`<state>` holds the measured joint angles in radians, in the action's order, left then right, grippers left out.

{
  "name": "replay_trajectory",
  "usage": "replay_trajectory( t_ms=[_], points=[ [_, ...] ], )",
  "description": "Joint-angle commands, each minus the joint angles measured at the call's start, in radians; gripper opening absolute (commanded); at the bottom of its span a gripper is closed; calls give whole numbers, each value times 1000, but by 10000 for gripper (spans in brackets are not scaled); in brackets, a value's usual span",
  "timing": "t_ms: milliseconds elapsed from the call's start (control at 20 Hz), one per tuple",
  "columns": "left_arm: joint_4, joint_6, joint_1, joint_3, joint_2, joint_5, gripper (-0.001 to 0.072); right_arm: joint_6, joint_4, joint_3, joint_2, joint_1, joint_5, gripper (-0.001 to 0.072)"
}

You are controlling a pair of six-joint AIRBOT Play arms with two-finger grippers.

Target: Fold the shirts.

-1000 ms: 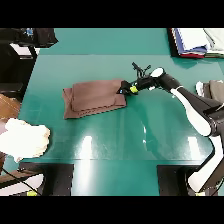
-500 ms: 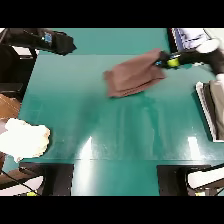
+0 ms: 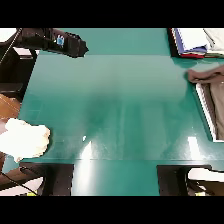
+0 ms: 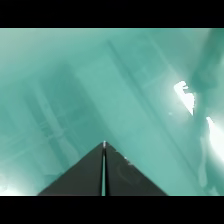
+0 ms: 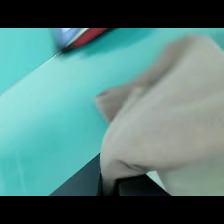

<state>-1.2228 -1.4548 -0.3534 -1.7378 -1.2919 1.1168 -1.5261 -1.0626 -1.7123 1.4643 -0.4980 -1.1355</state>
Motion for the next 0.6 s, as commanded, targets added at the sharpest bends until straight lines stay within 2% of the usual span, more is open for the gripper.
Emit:
replay_trajectory(
  t_ms=[0,150,300,550],
  points=[
    [1,-15,-3,0,0,-10,26,0,-1,-2,-12,-97,68,20],
    [2,-15,-3,0,0,-8,26,44,87,-17,-21,-95,101,19],
    [2,-15,-3,0,0,-8,26,46,125,-133,-21,-96,75,19],
    [1,-11,-3,0,0,-5,26,23,56,-303,-21,-138,-147,19]
  ],
)
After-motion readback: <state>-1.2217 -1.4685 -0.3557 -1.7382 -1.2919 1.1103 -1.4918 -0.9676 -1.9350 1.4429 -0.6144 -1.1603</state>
